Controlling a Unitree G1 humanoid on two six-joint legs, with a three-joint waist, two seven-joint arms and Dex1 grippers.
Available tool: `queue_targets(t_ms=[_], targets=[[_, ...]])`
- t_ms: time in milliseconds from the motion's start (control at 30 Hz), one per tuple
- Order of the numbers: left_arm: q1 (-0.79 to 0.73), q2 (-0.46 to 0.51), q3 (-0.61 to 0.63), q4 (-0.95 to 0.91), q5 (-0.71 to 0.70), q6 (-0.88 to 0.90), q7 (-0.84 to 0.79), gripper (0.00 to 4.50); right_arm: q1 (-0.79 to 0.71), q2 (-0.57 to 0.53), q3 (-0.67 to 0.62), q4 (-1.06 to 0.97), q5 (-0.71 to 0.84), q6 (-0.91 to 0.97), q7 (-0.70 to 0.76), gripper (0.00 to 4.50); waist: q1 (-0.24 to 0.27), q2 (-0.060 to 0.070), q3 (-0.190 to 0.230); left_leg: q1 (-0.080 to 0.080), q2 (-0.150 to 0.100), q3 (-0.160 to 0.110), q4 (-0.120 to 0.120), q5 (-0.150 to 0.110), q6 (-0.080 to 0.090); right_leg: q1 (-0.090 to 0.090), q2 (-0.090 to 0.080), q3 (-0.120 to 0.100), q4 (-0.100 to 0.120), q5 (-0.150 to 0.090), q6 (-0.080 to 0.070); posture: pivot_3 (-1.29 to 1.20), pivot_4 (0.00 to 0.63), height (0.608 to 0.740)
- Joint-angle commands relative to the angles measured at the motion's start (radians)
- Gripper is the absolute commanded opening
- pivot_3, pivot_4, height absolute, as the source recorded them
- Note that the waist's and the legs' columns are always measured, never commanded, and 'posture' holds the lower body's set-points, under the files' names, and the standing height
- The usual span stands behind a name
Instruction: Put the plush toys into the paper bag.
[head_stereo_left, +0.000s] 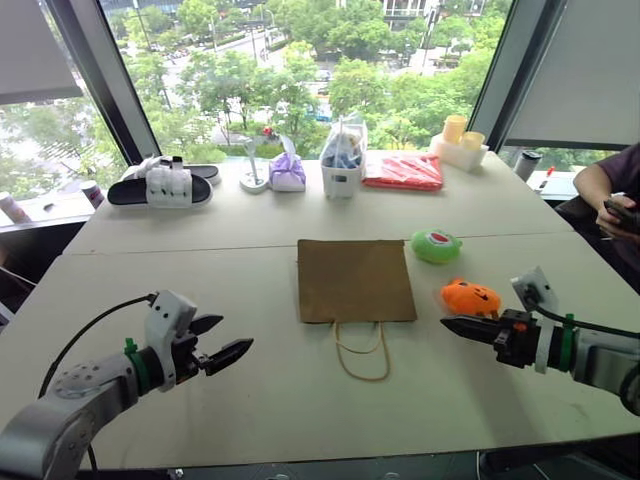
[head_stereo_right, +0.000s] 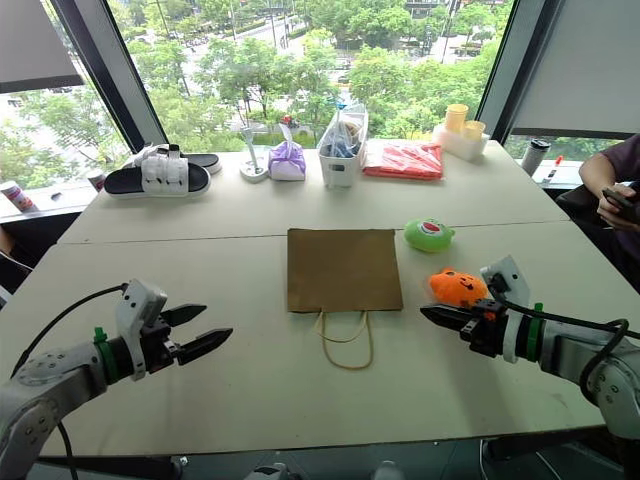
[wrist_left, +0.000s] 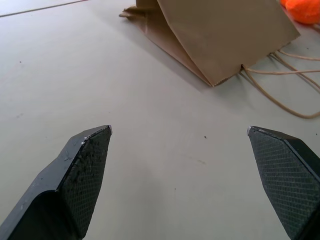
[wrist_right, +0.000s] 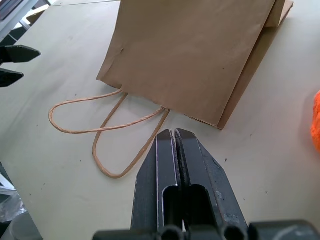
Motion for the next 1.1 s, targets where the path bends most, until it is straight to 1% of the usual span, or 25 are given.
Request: queue_targets(t_ms=[33, 567, 767, 900, 933, 1000, 1067, 1100], targets=[[0.023, 0.011, 0.052, -0.047, -0.018, -0.008, -0.002, 4.47, -0.009, 0.005, -0.008, -0.033, 0.013, -0.001, -0.004, 0.0, 0.0, 0.0, 0.0, 0.0, 0.0, 0.0, 0.0, 0.0, 0.0, 0.0, 0.0, 0.0, 0.0, 0.0, 0.0, 0.0, 0.15, 0.74], [0.039, 0.008, 0.08, -0.043, -0.017, -0.017, -0.012, 4.47, 0.009, 0.006, -0.018, -0.051, 0.015, -0.002, -0.007, 0.0, 0.0, 0.0, 0.0, 0.0, 0.0, 0.0, 0.0, 0.0, 0.0, 0.0, 0.0, 0.0, 0.0, 0.0, 0.0, 0.0, 0.15, 0.74], [0.023, 0.03, 0.078, -0.017, 0.009, -0.038, -0.04, 4.47, 0.023, 0.008, -0.02, -0.047, 0.007, -0.017, 0.001, 0.0, 0.0, 0.0, 0.0, 0.0, 0.0, 0.0, 0.001, 0.0, 0.0, 0.0, 0.0, 0.0, 0.0, 0.0, 0.0, 0.0, 0.15, 0.74], [-0.037, 0.083, 0.06, 0.029, 0.062, -0.098, -0.091, 4.47, 0.008, 0.0, -0.008, -0.03, -0.008, -0.026, 0.003, 0.0, 0.0, 0.0, 0.0, 0.0, 0.0, 0.001, 0.001, 0.0, 0.0, 0.0, 0.0, 0.0, 0.0, 0.0, 0.0, 0.0, 0.15, 0.74], [-0.083, 0.101, 0.047, 0.041, 0.059, -0.106, -0.118, 4.47, -0.004, -0.002, -0.013, -0.027, -0.004, -0.022, -0.005, 0.0, 0.001, 0.0, 0.0, 0.0, 0.0, 0.001, 0.001, 0.0, 0.0, 0.0, 0.0, 0.0, 0.0, 0.0, 0.0, 0.0, 0.15, 0.74], [-0.195, 0.142, -0.027, 0.067, 0.089, -0.146, -0.19, 4.47, -0.017, -0.002, -0.031, -0.029, 0.01, -0.012, -0.02, 0.0, 0.003, 0.0, 0.0, 0.0, 0.0, 0.0, 0.001, 0.0, 0.0, 0.0, 0.0, 0.0, 0.001, 0.0, 0.0, 0.0, 0.15, 0.74], [-0.334, 0.161, -0.231, 0.134, 0.237, -0.292, -0.33, 4.47, 0.02, 0.015, -0.055, -0.056, 0.018, -0.008, -0.041, 0.0, 0.01, 0.0, 0.0, -0.001, 0.0, 0.001, 0.002, 0.0, -0.001, 0.001, 0.0, -0.001, 0.001, 0.0, 0.0, 0.0, 0.15, 0.74], [-0.378, 0.159, -0.299, 0.165, 0.287, -0.346, -0.376, 4.47, 0.036, 0.023, -0.063, -0.067, 0.02, -0.008, -0.049, 0.0, 0.021, 0.0, 0.0, 0.0, -0.001, 0.001, 0.002, 0.0, -0.001, 0.002, 0.0, -0.002, 0.001, 0.0, 0.0, 0.0, 0.15, 0.74]])
